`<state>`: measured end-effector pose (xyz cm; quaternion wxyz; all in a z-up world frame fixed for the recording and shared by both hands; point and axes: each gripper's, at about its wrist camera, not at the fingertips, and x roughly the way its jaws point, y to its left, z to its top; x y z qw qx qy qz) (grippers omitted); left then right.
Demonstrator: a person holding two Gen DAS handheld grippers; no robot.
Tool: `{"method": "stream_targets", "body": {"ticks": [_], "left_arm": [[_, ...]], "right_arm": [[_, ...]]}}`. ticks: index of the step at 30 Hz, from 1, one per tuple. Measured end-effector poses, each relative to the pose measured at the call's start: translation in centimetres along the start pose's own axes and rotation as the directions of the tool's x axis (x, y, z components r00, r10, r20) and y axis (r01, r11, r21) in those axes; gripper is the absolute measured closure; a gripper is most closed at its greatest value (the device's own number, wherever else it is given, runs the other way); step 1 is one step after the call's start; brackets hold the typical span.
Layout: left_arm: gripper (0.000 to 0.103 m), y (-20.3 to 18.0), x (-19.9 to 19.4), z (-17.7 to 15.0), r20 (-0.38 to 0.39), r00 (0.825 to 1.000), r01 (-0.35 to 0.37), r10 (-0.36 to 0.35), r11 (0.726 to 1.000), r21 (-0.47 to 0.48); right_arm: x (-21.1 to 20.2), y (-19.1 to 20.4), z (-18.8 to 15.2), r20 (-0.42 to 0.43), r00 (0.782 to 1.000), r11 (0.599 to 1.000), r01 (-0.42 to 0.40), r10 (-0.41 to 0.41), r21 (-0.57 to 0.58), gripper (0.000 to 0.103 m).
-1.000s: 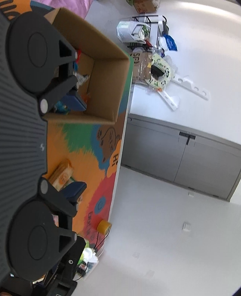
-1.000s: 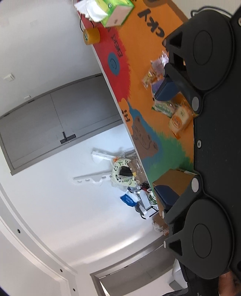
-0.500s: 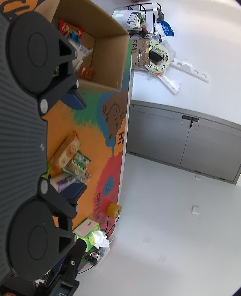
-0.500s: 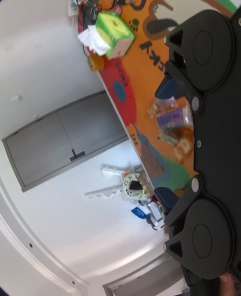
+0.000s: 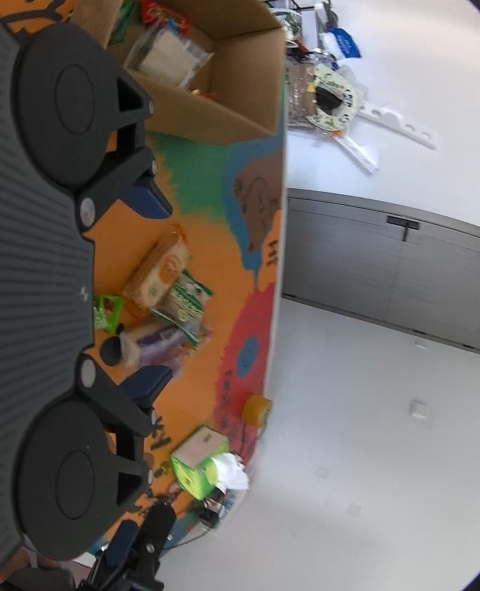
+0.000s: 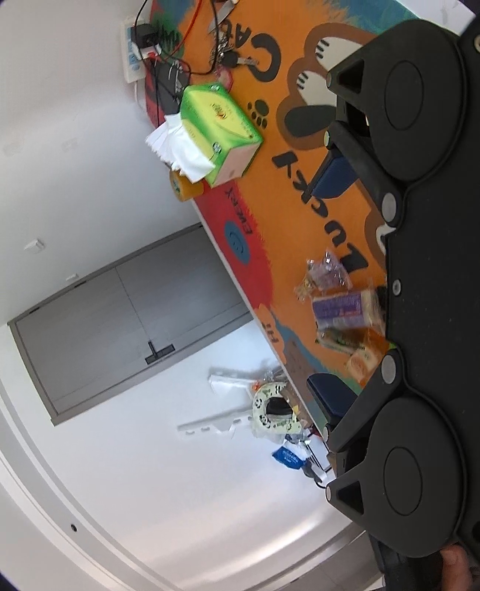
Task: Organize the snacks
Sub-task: 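Move both tools back from the box to the remaining snacks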
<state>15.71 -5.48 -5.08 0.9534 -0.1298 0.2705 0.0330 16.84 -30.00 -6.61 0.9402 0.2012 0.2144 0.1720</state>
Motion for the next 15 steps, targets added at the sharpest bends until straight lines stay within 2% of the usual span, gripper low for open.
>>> {"method": "stream_targets", "body": {"ticks": [7,15], "left_arm": [[0.018,-0.4,2.4,-1.6,-0.045,0.999,-0.001,0.001,1.000,0.007],[0.021,-1.3,4.3,-3.4,-0.084,0.996,0.022,-0.019,0.999,0.041]], "right_arm": [[0.7,-1.7,-0.5,0.000,0.999,0.999,0.049,-0.049,0.008,0.000],[2.1,-3.2,-1.5,-0.029,0.998,0.998,0.053,-0.053,0.026,0.000]]}}
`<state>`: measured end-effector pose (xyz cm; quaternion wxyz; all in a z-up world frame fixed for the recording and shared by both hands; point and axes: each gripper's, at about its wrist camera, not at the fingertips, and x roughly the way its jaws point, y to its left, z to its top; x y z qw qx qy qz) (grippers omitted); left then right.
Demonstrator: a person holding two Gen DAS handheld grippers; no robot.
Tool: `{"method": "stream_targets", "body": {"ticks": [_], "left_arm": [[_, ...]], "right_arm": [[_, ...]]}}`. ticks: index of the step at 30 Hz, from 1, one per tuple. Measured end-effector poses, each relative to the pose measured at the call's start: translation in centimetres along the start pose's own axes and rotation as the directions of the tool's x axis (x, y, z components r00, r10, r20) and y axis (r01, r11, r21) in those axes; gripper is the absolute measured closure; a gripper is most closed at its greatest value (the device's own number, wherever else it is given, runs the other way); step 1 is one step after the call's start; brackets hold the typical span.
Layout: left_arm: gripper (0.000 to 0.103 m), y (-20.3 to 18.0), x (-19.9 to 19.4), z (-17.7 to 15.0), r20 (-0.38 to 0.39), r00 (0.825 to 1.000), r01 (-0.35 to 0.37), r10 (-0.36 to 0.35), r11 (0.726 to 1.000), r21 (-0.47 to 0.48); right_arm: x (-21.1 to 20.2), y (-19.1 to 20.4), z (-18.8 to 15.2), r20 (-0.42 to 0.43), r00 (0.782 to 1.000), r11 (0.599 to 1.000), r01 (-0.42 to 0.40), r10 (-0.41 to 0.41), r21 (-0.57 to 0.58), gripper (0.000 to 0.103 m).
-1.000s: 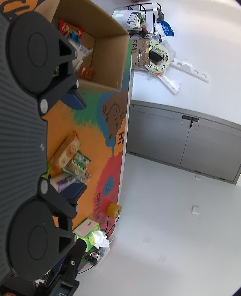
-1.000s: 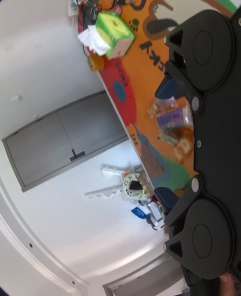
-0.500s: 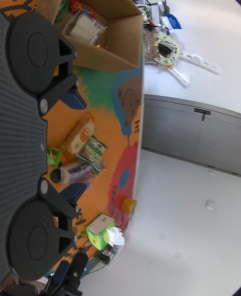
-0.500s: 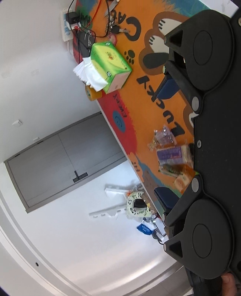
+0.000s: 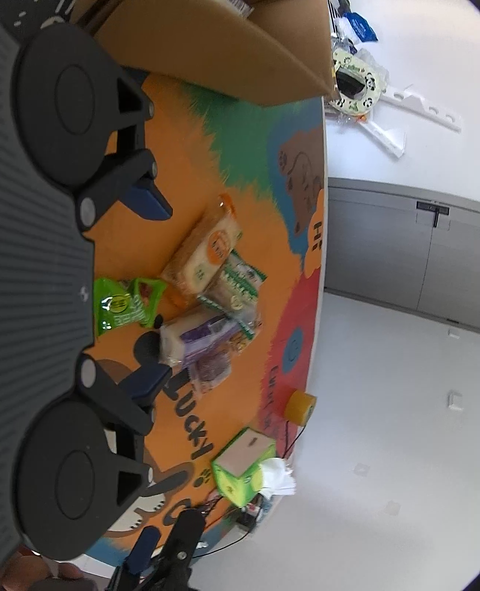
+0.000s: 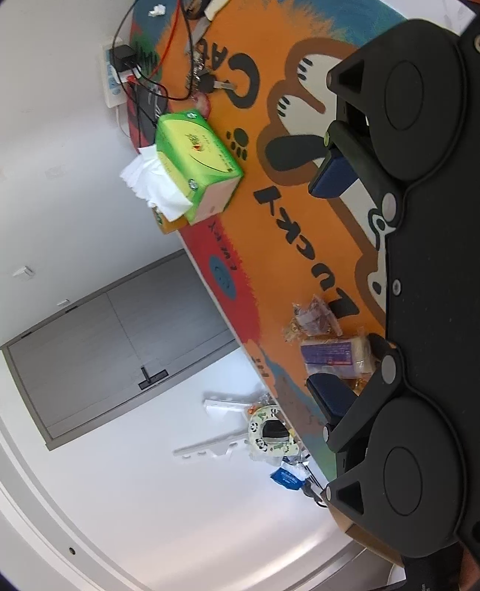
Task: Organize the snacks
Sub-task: 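Move both tools back from the box to the remaining snacks, then grasp the green candy pack with the left tool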
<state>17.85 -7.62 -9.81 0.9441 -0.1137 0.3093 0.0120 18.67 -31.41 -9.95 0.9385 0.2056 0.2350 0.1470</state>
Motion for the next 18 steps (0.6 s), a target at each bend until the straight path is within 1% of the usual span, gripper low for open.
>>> {"method": "stream_targets", "body": {"ticks": [3,6,8,9,10,11,12,14,18], "left_arm": [[0.028,-0.1,0.9,-0.5,-0.026,1.000,0.010,-0.009,1.000,0.003],[0.039,-0.2,1.6,-1.0,-0.043,0.999,0.010,-0.010,1.000,0.001],[0.052,-0.3,2.2,-1.2,-0.070,0.997,0.025,-0.025,1.000,0.005],[0.056,-0.3,2.6,-1.3,-0.081,0.996,0.031,-0.031,1.000,0.003],[0.067,-0.3,3.0,-1.5,-0.093,0.995,0.035,-0.034,0.999,0.004],[0.071,-0.2,2.9,-1.6,-0.075,0.997,0.024,-0.024,1.000,0.009],[0.071,-0.1,2.9,-1.6,-0.069,0.998,0.014,-0.014,1.000,0.001],[0.074,0.5,2.7,-1.4,-0.065,0.997,0.027,-0.029,0.999,-0.026],[0.074,0.8,1.9,-1.0,-0.041,0.998,0.043,-0.043,0.999,-0.001]], "right_arm": [[0.8,0.2,-0.3,-0.020,1.000,1.000,-0.023,0.023,-0.001,0.001],[1.7,0.7,-0.8,-0.046,0.997,0.998,-0.056,0.056,0.000,0.001],[2.5,1.3,-1.2,-0.067,0.996,0.998,-0.066,0.065,-0.011,0.001],[2.8,1.5,-1.3,-0.077,0.995,0.997,-0.071,0.070,-0.014,0.001],[3.2,1.7,-1.4,-0.087,0.993,0.997,-0.078,0.076,-0.015,0.001],[3.5,1.9,-1.6,-0.094,0.992,0.996,-0.083,0.082,-0.016,0.001],[3.7,2.1,-1.6,-0.098,0.991,0.996,-0.088,0.086,-0.018,0.001],[4.2,2.6,-1.8,-0.109,0.990,0.995,-0.094,0.090,-0.030,0.002],[5.3,3.5,-1.9,-0.121,0.988,0.995,-0.098,0.093,-0.033,0.004]]}}
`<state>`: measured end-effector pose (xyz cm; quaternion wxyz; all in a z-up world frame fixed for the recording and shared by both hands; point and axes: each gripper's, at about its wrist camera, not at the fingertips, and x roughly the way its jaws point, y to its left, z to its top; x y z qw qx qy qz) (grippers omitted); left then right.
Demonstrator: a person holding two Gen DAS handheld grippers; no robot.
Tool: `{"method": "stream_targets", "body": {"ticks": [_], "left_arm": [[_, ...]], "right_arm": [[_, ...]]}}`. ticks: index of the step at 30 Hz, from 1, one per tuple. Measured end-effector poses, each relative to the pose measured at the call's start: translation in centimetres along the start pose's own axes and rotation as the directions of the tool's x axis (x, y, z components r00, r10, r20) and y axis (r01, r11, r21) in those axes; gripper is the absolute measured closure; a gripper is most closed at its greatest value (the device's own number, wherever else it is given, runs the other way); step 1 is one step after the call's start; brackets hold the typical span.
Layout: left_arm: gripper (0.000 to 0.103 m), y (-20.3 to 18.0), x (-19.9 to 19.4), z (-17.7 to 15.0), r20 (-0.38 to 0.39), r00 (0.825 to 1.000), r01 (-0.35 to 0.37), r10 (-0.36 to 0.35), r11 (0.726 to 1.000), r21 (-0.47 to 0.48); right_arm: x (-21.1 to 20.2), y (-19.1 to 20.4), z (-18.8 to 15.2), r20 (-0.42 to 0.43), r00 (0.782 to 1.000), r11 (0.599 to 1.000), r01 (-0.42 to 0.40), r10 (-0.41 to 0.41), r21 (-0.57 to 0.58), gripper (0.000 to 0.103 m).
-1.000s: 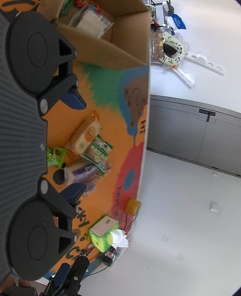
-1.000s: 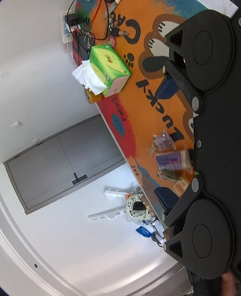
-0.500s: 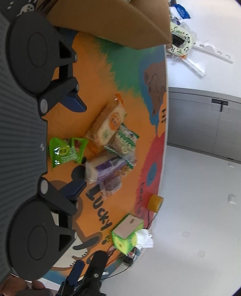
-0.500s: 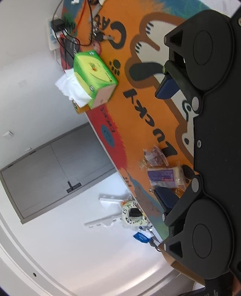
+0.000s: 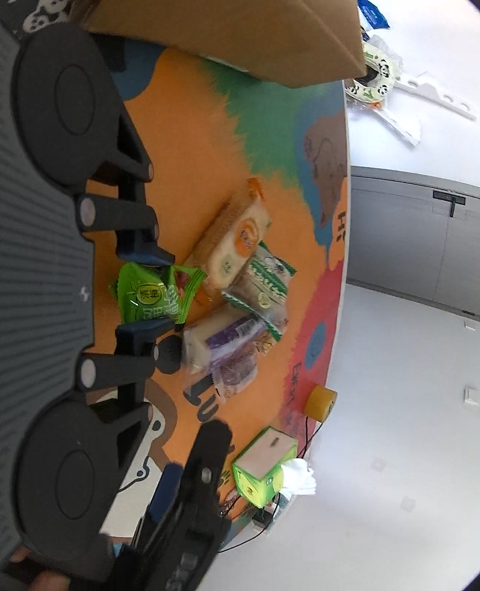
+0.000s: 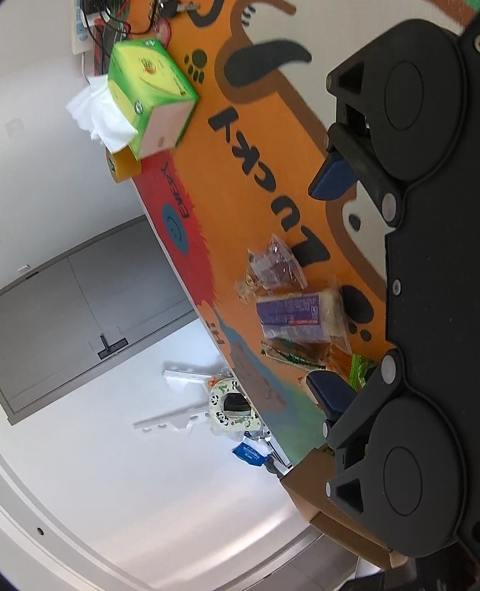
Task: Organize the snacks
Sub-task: 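Grasp the green candy pack with the left tool, then grasp the purple-wrapped bar with the right tool while the left tool holds the green candy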
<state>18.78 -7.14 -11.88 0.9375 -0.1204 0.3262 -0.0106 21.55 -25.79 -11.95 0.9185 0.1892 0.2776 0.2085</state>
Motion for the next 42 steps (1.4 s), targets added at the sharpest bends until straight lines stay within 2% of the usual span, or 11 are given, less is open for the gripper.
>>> {"method": "stream_targets", "body": {"ticks": [6,16,21,23,24,26,32,42], "left_arm": [[0.074,1.0,-0.5,1.0,0.030,0.999,0.009,-0.009,1.000,-0.010],[0.074,2.6,-0.4,2.3,0.054,0.999,0.005,-0.002,0.999,-0.055],[0.074,3.0,-0.4,2.6,0.059,0.998,0.002,0.002,0.998,-0.066],[0.074,3.1,-0.4,2.6,0.058,0.998,0.000,0.004,0.998,-0.067],[0.074,3.1,-0.4,2.5,0.057,0.998,-0.001,0.004,0.998,-0.067],[0.074,3.0,-0.5,2.3,0.054,0.999,-0.005,0.008,0.998,-0.067],[0.074,2.8,-1.0,1.9,0.056,0.998,-0.004,0.008,0.998,-0.064],[0.074,1.9,-2.6,1.0,0.074,0.997,0.015,-0.011,0.998,-0.054]], "right_arm": [[1.8,1.0,-0.2,-0.025,1.000,1.000,-0.016,0.016,0.009,0.005],[3.9,3.3,0.9,-0.036,0.999,0.999,-0.022,0.020,-0.041,0.006],[5.5,3.8,0.9,-0.057,0.998,0.998,-0.009,0.005,-0.059,0.017],[6.1,3.8,0.7,-0.076,0.997,0.998,-0.016,0.011,-0.061,0.031],[6.3,3.7,0.5,-0.087,0.996,0.998,-0.023,0.018,-0.054,0.035],[6.2,3.5,0.1,-0.099,0.995,0.998,-0.018,0.012,-0.055,0.062],[4.4,3.5,-0.4,-0.096,0.995,0.998,-0.032,0.026,-0.058,0.067],[1.1,3.2,-1.2,-0.097,0.995,0.997,-0.019,0.011,-0.080,0.070]]}}
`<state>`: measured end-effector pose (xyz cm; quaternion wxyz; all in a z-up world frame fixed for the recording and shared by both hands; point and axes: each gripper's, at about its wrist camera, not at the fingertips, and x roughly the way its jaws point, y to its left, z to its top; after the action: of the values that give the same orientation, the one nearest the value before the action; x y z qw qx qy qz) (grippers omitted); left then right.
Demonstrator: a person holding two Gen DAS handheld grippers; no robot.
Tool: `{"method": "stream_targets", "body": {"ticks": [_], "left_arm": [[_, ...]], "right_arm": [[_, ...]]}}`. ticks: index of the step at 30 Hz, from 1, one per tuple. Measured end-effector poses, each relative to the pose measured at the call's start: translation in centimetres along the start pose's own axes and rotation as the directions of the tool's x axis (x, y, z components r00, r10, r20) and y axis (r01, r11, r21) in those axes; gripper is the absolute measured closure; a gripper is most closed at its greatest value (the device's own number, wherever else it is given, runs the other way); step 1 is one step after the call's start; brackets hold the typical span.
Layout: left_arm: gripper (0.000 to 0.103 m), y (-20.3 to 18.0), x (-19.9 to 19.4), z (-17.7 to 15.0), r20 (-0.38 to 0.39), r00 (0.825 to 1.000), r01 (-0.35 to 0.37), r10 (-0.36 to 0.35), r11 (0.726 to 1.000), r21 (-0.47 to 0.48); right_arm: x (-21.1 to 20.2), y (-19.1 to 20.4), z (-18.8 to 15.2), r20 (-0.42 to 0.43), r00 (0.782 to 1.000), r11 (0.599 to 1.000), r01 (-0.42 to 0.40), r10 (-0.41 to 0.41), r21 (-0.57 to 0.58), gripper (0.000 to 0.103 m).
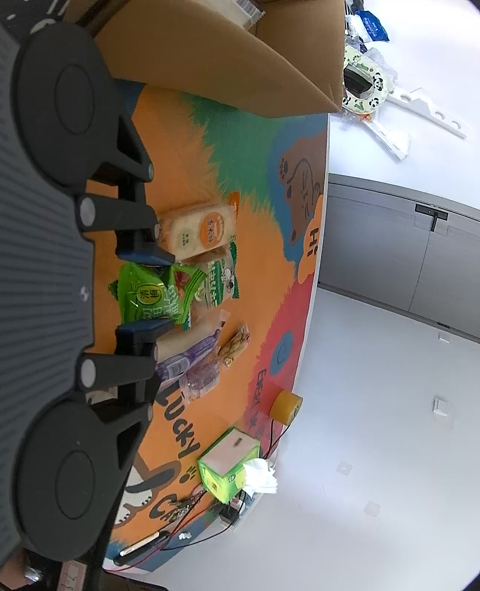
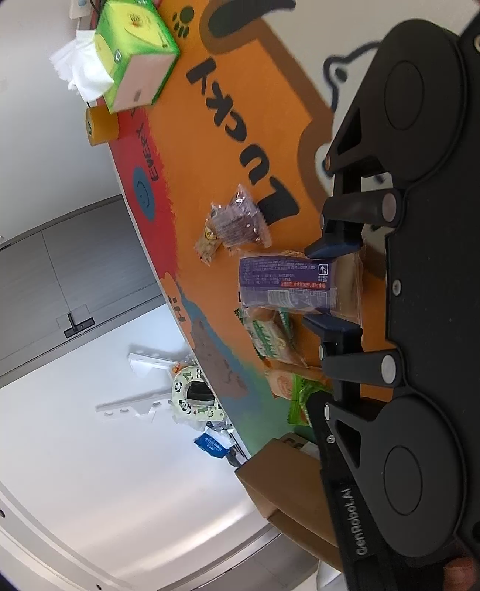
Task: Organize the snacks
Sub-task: 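Grasp the purple-wrapped bar with the right tool while the left tool holds the green candy, then lift and carry the purple bar and green candy over the box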
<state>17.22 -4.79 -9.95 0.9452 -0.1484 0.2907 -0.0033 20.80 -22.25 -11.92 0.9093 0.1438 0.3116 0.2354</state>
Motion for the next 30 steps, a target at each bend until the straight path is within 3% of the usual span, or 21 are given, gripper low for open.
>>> {"method": "stream_targets", "body": {"ticks": [7,13,22,28,30], "left_arm": [[0.074,-0.2,-1.2,-0.3,0.017,1.000,0.011,-0.011,1.000,0.003],[0.074,0.3,-1.0,-0.4,0.012,1.000,0.005,-0.005,1.000,-0.008],[0.074,1.3,-0.3,-0.1,0.003,1.000,-0.011,0.011,1.000,-0.020],[0.074,1.9,0.1,-0.2,-0.003,1.000,-0.004,0.004,0.999,-0.033],[0.074,2.1,0.1,-0.2,-0.005,1.000,-0.002,0.002,0.999,-0.035]], "right_arm": [[-1.8,-0.1,-0.1,-0.012,1.000,1.000,0.016,-0.016,0.003,0.071],[-1.8,0.1,-0.2,0.001,1.000,1.000,0.023,-0.023,-0.015,0.055],[0.9,0.4,0.0,-0.011,1.000,0.999,0.022,-0.022,-0.026,0.044],[2.4,0.8,-0.3,-0.022,0.998,0.996,0.060,-0.061,-0.060,0.044],[2.5,1.1,-0.4,-0.020,0.997,0.994,0.073,-0.075,-0.077,0.058]]}}
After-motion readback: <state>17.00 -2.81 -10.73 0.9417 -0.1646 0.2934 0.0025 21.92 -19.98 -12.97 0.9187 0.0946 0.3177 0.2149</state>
